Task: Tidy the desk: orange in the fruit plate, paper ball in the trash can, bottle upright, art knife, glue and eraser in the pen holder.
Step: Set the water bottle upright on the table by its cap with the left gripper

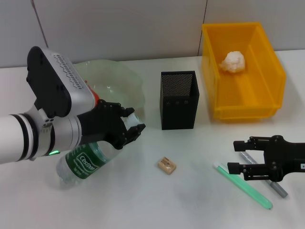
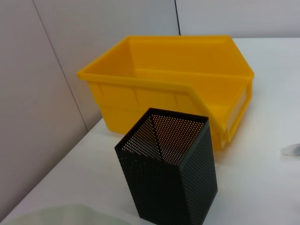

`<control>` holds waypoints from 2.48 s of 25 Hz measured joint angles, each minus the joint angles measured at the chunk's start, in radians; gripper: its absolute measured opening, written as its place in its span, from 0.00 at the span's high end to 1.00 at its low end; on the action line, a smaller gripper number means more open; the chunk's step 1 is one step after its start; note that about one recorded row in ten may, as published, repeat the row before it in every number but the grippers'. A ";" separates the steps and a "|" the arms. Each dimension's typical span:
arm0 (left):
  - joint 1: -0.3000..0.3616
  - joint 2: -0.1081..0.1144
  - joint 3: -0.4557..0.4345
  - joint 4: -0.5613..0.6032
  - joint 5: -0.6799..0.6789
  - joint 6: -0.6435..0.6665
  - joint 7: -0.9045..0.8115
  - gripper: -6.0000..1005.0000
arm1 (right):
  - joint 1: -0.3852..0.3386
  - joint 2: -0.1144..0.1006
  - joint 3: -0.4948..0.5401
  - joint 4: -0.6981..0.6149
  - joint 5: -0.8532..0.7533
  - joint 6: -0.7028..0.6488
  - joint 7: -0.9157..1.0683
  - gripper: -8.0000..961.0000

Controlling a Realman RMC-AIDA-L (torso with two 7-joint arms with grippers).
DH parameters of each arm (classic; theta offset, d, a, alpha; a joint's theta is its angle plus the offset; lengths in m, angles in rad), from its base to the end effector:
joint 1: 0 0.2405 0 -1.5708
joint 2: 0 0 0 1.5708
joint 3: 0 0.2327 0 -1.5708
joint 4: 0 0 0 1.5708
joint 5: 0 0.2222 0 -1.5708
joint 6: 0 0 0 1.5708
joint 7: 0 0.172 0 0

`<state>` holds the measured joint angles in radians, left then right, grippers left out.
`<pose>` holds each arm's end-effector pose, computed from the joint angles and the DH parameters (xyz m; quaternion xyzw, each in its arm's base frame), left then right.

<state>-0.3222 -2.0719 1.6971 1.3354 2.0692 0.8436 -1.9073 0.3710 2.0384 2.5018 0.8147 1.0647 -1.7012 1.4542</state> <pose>-0.1458 0.3610 -0.0705 -0.9654 -0.0728 -0.0505 0.2454 0.2876 0.2971 0.0307 -0.9356 0.2577 0.1998 0.1354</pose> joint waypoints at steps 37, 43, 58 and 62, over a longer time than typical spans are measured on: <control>0.024 0.001 -0.018 0.049 -0.098 -0.020 -0.003 0.57 | 0.014 -0.001 0.000 0.001 -0.001 0.014 0.005 0.22; 0.033 0.001 -0.017 0.055 -0.104 -0.035 -0.002 0.57 | 0.014 -0.001 0.000 0.001 -0.003 0.014 0.006 0.22; 0.040 0.002 -0.020 0.062 -0.132 -0.062 0.001 0.58 | 0.014 -0.001 0.000 0.001 -0.006 0.014 0.008 0.22; 0.042 0.002 -0.021 0.067 -0.157 -0.062 0.012 0.58 | 0.014 -0.001 0.000 0.001 -0.006 0.015 0.008 0.22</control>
<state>-0.2801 -2.0701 1.6758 1.4024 1.9123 0.7816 -1.8956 0.3851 2.0370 2.5019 0.8160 1.0583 -1.6858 1.4619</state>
